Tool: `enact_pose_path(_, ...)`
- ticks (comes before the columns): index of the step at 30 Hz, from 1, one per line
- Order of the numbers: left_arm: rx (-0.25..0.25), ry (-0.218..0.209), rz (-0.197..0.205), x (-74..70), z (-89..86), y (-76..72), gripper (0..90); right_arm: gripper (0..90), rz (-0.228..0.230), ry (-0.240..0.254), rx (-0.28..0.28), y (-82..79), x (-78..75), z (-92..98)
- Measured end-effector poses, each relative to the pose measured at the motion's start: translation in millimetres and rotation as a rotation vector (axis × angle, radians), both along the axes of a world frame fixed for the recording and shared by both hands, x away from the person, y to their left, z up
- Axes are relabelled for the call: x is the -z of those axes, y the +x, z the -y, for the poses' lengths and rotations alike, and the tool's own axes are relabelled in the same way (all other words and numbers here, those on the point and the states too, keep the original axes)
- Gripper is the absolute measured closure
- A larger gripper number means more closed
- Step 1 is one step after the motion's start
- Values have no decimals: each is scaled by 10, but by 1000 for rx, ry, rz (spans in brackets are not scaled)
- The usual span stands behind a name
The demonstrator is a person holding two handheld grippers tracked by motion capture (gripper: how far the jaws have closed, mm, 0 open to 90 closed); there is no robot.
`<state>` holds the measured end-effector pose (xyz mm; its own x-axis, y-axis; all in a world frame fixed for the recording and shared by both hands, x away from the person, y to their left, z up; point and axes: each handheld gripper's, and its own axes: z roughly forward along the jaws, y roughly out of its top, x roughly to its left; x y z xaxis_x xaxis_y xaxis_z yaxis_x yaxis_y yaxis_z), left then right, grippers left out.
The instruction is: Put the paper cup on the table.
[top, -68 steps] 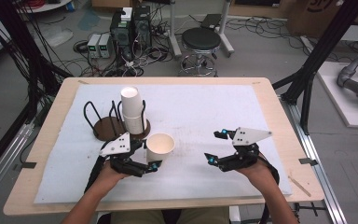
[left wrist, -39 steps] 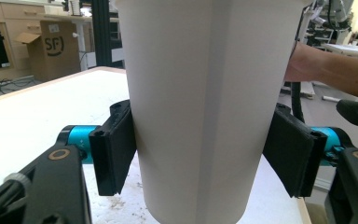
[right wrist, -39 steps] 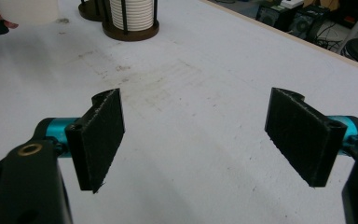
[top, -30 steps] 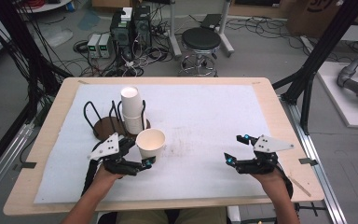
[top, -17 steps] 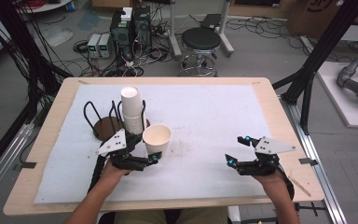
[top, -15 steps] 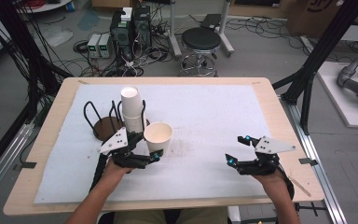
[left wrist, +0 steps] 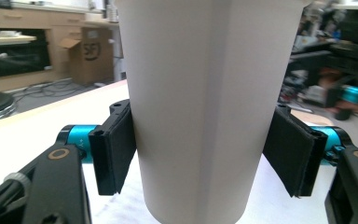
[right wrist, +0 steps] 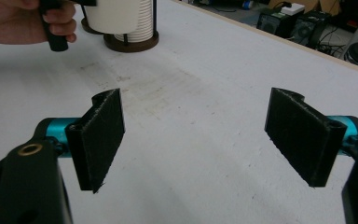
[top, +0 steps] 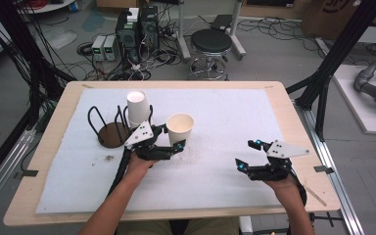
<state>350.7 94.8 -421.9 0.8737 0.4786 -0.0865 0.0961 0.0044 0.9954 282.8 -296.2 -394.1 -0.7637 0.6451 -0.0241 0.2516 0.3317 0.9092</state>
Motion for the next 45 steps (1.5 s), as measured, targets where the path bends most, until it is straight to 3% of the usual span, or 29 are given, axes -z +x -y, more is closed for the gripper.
enact_pose_path(6, -45, -8, -39, 142, 62, 139, 301, 203, 11, -2, 2, -15, 2, 25)
enact_pose_path(12, -54, 53, -64, 260, 167, 207, 302, 202, 7, 3, 5, -47, -2, 37)
enact_pose_path(21, -97, 210, -92, 303, 328, 227, 304, 203, 8, 7, 1, -58, -11, 47)
enact_pose_path(24, -117, 285, -113, 294, 387, 236, 304, 203, 5, 8, 0, -66, -15, 53)
enact_pose_path(29, -130, 370, -145, 293, 460, 240, 305, 203, 6, 12, -3, -70, -18, 56)
enact_pose_path(38, -125, 445, -153, 246, 379, 164, 305, 203, 5, 13, -2, -85, -25, 70)
enact_pose_path(45, -131, 426, -192, 295, 278, 114, 298, 203, 5, 9, -4, -84, -24, 53)
